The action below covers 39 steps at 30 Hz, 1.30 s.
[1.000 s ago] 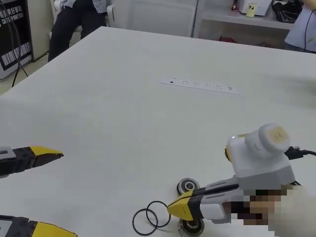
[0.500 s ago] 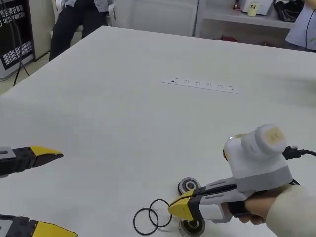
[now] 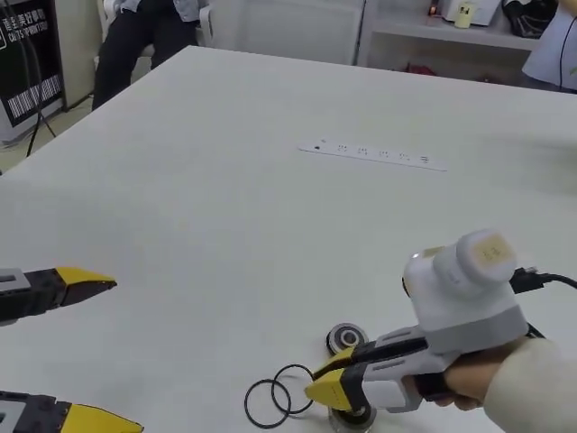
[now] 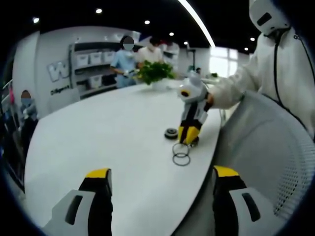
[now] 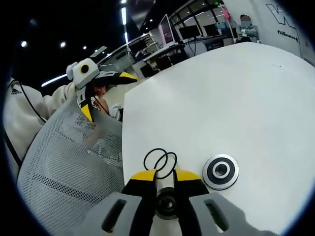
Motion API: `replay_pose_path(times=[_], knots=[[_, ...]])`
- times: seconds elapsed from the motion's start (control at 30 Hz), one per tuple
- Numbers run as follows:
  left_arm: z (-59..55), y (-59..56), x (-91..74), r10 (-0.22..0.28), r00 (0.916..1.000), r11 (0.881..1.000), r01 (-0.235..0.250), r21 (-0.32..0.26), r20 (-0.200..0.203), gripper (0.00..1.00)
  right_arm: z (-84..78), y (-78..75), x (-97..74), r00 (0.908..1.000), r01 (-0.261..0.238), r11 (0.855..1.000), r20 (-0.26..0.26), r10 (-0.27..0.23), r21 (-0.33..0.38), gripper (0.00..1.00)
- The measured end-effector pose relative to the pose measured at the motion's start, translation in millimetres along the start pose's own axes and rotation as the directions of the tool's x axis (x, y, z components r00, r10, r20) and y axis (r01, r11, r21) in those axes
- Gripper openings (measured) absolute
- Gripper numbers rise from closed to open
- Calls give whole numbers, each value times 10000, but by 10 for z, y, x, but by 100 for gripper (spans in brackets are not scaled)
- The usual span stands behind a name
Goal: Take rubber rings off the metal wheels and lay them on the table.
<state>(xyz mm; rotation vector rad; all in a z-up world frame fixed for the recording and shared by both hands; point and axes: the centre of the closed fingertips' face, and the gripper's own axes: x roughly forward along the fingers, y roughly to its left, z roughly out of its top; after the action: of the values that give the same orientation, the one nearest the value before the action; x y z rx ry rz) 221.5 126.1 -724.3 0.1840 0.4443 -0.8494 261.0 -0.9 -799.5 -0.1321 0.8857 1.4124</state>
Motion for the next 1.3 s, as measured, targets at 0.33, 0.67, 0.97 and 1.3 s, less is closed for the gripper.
replay_pose_path(times=[0.33, 0.67, 0.97, 1.3], knots=[[-1, 1, -6, 66, 10000, 10000, -66, 6, -33, 85, -3, 1, 7, 9999, 99, 9994, -77, -102, -319, 13], [21, 5, 7, 53, 10000, 10000, -53, 44, -35, 85, 60, -51, -101, 9993, 293, 9991, 239, -286, -317, 14], [48, 6, 27, -18, 10000, 10000, 19, 90, -45, 84, 252, -154, -342, 9917, 673, 9963, 1134, -608, -539, 16], [97, 36, 22, -12, 10000, 9999, 12, 145, 14, 85, 344, -308, -590, 9726, 1152, 9929, 2069, -1064, -308, 20]])
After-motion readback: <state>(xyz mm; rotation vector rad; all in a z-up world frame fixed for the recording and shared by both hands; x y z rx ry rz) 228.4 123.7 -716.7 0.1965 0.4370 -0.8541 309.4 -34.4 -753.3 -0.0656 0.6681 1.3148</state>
